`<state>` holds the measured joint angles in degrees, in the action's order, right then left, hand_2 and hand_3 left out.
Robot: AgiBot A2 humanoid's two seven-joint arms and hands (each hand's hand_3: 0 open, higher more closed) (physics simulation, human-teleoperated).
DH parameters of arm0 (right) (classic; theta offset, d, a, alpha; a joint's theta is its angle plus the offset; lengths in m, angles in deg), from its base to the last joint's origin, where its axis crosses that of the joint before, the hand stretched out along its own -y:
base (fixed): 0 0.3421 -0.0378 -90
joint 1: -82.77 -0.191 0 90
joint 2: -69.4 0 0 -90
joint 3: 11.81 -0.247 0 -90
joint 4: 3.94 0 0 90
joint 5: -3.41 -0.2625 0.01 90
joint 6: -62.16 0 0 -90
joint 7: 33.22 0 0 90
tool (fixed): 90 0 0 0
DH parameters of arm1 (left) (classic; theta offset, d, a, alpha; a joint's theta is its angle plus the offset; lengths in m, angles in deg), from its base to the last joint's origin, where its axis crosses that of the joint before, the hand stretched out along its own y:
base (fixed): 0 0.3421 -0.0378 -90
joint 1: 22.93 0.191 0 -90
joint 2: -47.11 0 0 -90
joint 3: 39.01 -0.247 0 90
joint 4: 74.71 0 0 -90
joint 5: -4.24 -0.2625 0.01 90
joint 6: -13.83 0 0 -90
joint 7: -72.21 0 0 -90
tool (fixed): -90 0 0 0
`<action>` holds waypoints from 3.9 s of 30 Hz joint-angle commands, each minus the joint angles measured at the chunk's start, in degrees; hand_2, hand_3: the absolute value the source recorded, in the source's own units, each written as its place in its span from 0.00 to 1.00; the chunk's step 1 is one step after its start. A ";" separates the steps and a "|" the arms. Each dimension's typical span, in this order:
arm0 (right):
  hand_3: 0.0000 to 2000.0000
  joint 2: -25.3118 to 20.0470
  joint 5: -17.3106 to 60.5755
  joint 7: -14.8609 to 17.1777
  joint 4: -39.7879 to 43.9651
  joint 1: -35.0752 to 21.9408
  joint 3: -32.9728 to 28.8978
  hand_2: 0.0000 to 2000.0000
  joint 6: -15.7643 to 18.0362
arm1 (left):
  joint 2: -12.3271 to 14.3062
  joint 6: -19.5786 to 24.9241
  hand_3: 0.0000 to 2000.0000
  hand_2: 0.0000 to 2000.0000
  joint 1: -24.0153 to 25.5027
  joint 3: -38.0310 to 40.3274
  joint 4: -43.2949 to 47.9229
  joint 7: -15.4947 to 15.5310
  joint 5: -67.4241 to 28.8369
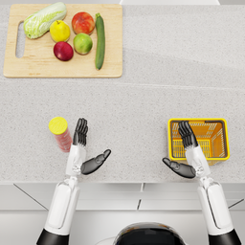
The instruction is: Pick up the red potato chip and place it into the yellow basket
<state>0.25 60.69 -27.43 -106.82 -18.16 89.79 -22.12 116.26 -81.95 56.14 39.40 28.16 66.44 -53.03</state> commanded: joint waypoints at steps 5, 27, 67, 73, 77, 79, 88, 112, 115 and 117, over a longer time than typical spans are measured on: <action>0.00 0.00 0.00 0.00 0.00 0.00 0.00 0.00 0.00 | 0.00 0.00 0.00 0.00 0.00 0.00 0.00 0.00 0.00; 0.00 -3.06 20.98 -5.74 -1.46 -5.59 -15.53 0.00 -5.68 | 2.27 5.74 0.00 0.00 -5.09 20.41 -7.87 5.73 -20.98; 0.00 -6.67 24.30 -5.78 -1.95 0.97 -3.67 0.00 -5.71 | 7.79 10.05 1.00 1.00 -10.83 12.63 -7.01 5.72 -24.34; 0.00 -9.94 24.31 -5.78 -2.23 -2.25 5.86 0.00 -5.71 | 10.24 11.46 1.00 1.00 -13.83 1.88 2.97 5.70 -24.33; 0.00 -12.36 24.31 -5.78 0.32 -4.49 10.50 0.00 -5.71 | 13.83 11.77 1.00 1.00 -15.91 -7.04 2.60 5.84 -24.32; 0.00 -13.48 24.30 -5.78 1.31 -5.50 11.82 0.00 -5.71 | 15.18 11.96 1.00 1.00 -16.34 -10.68 2.42 5.84 -24.32; 0.00 -16.98 24.45 -5.62 2.87 -9.24 12.07 0.00 -4.71 | 15.56 12.94 1.00 1.00 -15.72 -19.04 1.43 5.82 -24.60; 1.00 -17.25 24.27 -5.41 8.67 -15.03 -24.78 1.00 7.85 | 10.61 5.79 0.00 0.00 -8.94 18.35 2.21 5.77 -24.28; 1.00 -17.41 24.26 6.90 12.11 -13.52 -22.17 1.00 7.19 | 10.69 5.78 0.00 0.00 -9.13 17.67 -0.14 5.77 -24.27; 1.00 -17.56 24.28 10.53 13.05 -12.28 -20.47 1.00 6.92 | 10.78 5.78 0.00 0.00 -9.10 17.36 -0.84 5.76 -24.27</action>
<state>-17.24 84.98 -15.90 -95.25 -30.65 67.76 -15.45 127.14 -76.17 47.66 56.76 28.64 72.21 -77.30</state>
